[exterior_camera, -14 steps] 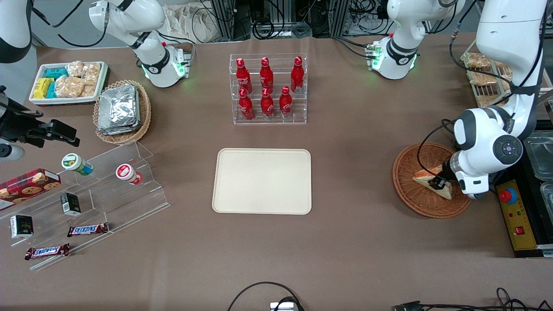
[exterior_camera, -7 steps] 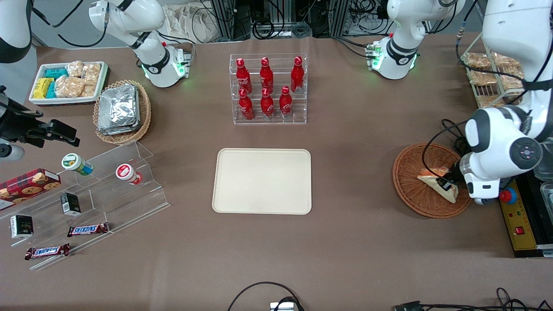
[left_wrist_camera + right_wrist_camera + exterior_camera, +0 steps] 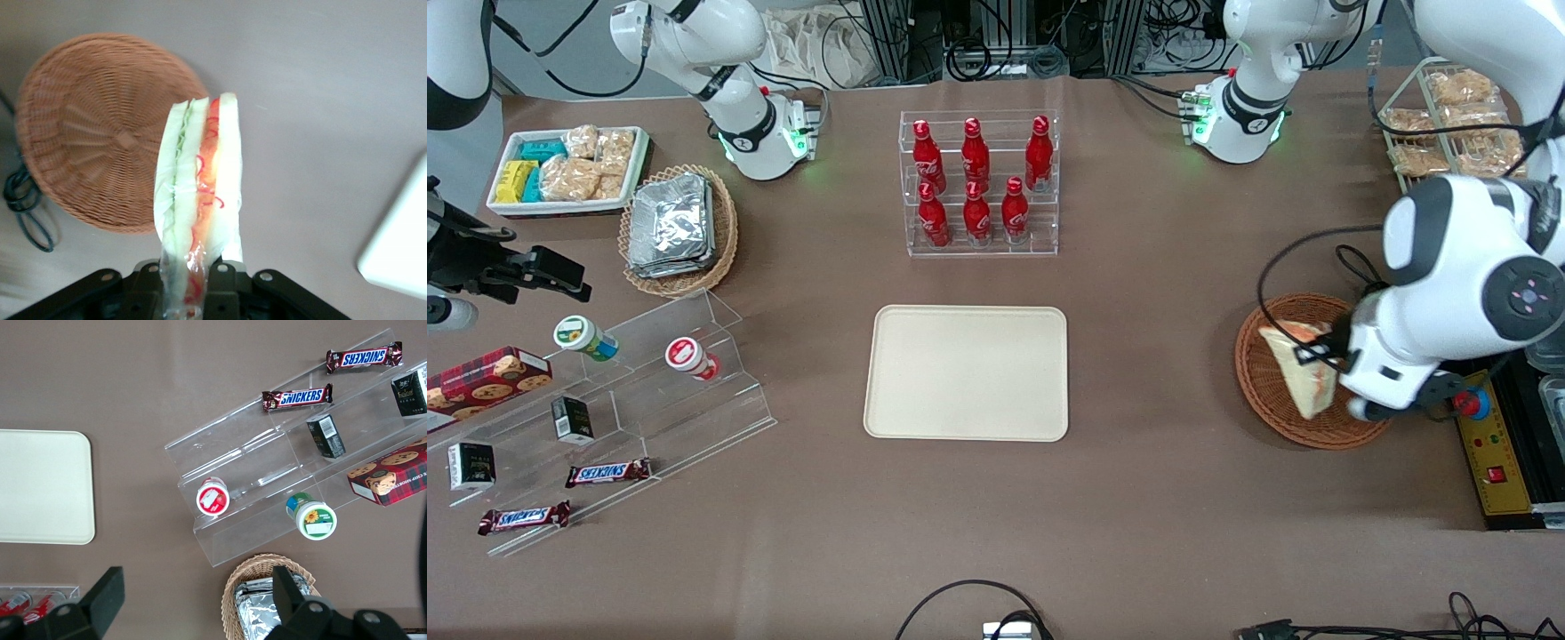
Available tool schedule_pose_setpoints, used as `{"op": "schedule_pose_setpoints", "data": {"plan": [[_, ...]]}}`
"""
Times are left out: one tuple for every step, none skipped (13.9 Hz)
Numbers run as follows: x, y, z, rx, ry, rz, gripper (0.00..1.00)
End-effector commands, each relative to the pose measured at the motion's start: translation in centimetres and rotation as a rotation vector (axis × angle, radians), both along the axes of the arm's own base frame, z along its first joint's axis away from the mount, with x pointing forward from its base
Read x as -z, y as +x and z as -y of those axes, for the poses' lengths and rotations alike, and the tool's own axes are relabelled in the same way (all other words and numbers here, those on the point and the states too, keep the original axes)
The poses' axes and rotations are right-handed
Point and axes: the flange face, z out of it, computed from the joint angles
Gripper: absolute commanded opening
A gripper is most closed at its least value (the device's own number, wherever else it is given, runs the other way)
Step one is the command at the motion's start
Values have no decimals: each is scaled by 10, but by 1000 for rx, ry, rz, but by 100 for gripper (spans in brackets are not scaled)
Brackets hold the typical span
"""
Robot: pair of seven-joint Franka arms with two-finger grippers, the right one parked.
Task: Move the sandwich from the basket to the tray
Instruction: 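Carry the sandwich with the left gripper over the cream tray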
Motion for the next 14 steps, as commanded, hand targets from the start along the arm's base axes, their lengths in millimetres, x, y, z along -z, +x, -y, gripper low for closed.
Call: {"op": "schedule_pose_setpoints", "data": {"plan": [[-23, -17, 102, 160, -27, 11, 0], [-14, -28, 138, 212, -35, -2, 0], [7, -38, 172, 278, -32, -28, 0], [28, -44, 204, 331, -36, -40, 0], [54, -48, 230, 369, -34, -53, 0], [78, -49, 249, 397, -27, -51, 0], [100, -52, 273, 422, -31, -48, 0], [119, -54, 288, 418, -33, -57, 0], [132, -54, 299, 385, -28, -56, 0], [142, -53, 307, 361, -19, -41, 0], [151, -61, 322, 357, -6, -28, 0], [162, -65, 330, 342, 3, -24, 0], [175, -62, 332, 320, 2, -9, 0], [182, -59, 335, 299, -13, 13, 0]]}}
